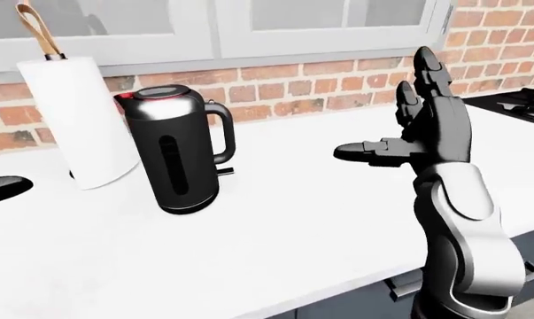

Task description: Press the button to open the lid of the electric kettle.

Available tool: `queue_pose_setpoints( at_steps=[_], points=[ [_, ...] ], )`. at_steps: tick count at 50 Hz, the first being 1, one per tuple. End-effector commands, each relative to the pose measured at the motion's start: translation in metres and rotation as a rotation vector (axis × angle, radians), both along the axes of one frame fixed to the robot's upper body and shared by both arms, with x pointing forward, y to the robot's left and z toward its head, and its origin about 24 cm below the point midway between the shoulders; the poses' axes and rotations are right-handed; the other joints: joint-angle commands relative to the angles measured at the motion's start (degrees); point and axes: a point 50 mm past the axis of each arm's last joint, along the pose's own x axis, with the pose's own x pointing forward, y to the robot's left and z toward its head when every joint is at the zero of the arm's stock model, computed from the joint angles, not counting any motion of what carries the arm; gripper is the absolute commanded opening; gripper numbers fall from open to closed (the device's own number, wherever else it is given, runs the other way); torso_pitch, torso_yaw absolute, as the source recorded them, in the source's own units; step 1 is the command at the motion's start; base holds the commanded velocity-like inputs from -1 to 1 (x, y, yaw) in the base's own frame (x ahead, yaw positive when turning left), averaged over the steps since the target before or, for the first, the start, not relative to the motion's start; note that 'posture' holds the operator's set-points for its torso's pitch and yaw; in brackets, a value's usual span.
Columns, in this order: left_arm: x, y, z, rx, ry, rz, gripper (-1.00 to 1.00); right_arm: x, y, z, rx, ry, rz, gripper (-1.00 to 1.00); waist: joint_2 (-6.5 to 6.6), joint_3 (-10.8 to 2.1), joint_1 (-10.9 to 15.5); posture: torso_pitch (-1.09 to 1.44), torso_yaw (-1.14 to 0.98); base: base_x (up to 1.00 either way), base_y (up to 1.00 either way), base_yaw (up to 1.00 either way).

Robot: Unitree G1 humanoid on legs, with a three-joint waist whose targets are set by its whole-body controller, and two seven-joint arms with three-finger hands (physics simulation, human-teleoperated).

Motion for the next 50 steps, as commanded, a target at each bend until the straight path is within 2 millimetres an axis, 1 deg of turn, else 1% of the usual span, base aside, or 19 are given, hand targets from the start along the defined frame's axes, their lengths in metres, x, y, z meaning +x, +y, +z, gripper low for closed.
queue_pose_setpoints(
  at_steps=[1,7,12,17,25,29,38,48,50],
  points=[
    [-0.003,-0.003,0.01,0.043,-0.063,-0.006,1.0,-0.003,0.003,0.014,-0.025,-0.071,0.007,1.0,0.02,-0.24,0.04,-0.45,0.0,0.0,0.0,0.0],
    [-0.002,-0.004,0.01,0.044,-0.065,-0.016,1.0,0.0,0.007,0.009,-0.031,-0.058,0.021,1.0,0.06,-0.67,0.11,-0.45,0.0,0.0,0.0,0.0],
    [-0.003,-0.005,0.01,0.066,-0.07,-0.018,1.0,0.001,0.009,0.007,-0.034,-0.051,0.028,1.0,0.1,-0.6,0.19,-0.43,0.0,0.0,0.0,0.0],
    [-0.003,-0.004,0.009,0.063,-0.062,-0.013,1.0,0.0,0.011,0.006,-0.036,-0.049,0.036,1.0,0.14,0.38,0.25,-0.38,0.0,0.0,0.0,0.0],
    [-0.003,-0.003,0.01,0.052,-0.06,-0.004,1.0,0.0,0.013,0.007,-0.037,-0.048,0.045,1.0,0.2,2.54,0.21,-0.31,0.0,0.0,0.0,0.0],
    [-0.004,-0.003,0.011,0.051,-0.07,-0.005,1.0,0.0,0.013,0.007,-0.038,-0.048,0.046,1.0,0.23,3.0,0.13,-0.31,0.0,0.0,0.0,0.0],
    [-0.004,-0.004,0.012,0.051,-0.079,-0.008,1.0,0.002,0.014,0.008,-0.04,-0.046,0.052,1.0,0.11,3.23,0.12,-0.31,0.0,0.0,0.0,0.0],
    [-0.002,-0.006,0.009,0.059,-0.067,-0.018,1.0,0.015,0.022,0.006,-0.059,-0.031,0.073,1.0,0.34,3.17,-0.03,-0.31,0.0,0.0,0.0,0.0],
    [-0.002,-0.007,0.008,0.062,-0.063,-0.02,1.0,0.02,0.026,0.009,-0.066,-0.028,0.086,1.0,0.39,3.2,-0.06,-0.31,0.0,0.0,0.0,0.0]
  ],
)
